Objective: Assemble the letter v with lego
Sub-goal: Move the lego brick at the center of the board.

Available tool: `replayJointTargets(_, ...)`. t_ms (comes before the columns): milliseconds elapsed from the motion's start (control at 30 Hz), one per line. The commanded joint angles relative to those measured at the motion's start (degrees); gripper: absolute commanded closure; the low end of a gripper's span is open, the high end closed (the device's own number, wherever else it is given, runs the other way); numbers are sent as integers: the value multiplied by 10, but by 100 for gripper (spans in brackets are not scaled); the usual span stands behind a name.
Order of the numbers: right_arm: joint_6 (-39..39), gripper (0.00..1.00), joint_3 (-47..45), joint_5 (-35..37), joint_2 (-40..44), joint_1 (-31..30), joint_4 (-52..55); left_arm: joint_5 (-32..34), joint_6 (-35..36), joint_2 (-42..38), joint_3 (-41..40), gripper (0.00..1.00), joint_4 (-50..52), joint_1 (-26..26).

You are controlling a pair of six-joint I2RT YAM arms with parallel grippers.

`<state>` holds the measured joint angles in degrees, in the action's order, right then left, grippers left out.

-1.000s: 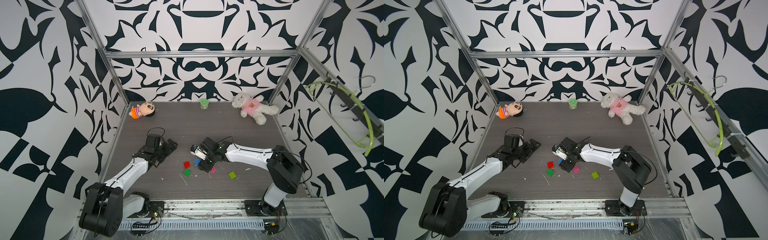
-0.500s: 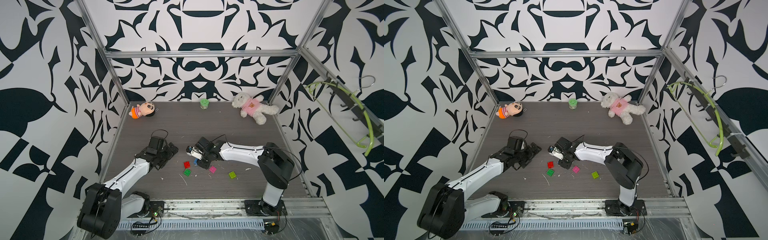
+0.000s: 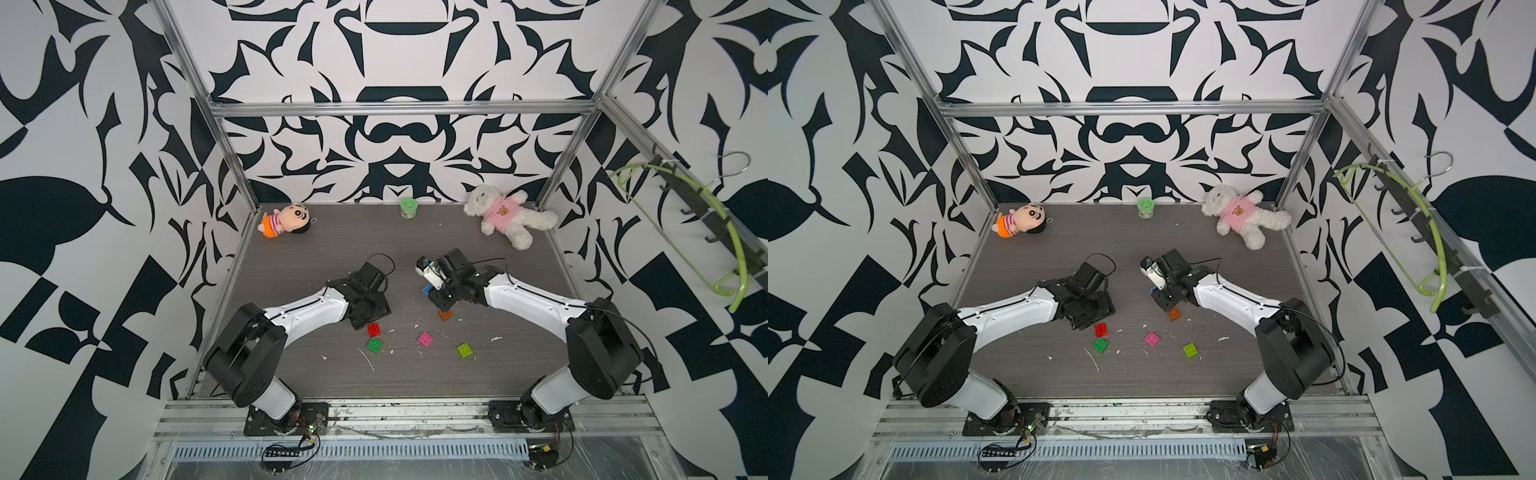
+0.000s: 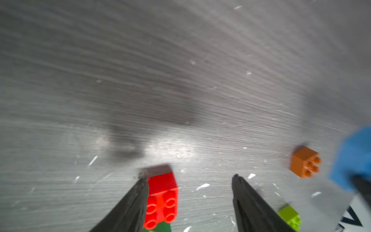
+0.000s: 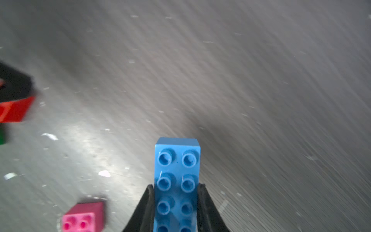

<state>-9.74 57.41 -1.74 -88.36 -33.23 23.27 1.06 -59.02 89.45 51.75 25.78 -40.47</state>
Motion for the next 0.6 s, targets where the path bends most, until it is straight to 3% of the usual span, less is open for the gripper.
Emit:
replayJointTargets(0, 25, 96, -6, 6, 27, 17, -1, 34, 28, 9, 30, 31, 99, -4)
replayJointTargets(133, 30, 97, -9, 7, 37, 21, -4, 42, 43, 23, 53, 29, 136, -13)
replayJointTargets(233, 32, 97, -10, 12, 40, 21, -8, 34, 45, 51, 67, 38, 132, -31)
replayJointTargets(400, 33, 98, -15, 12, 52, 20, -7, 29, 48, 83, 79, 39, 124, -43)
replayJointTargets(567, 34, 98, -20, 21, 67, 21, -7, 27, 65, 115, 103, 58, 130, -43)
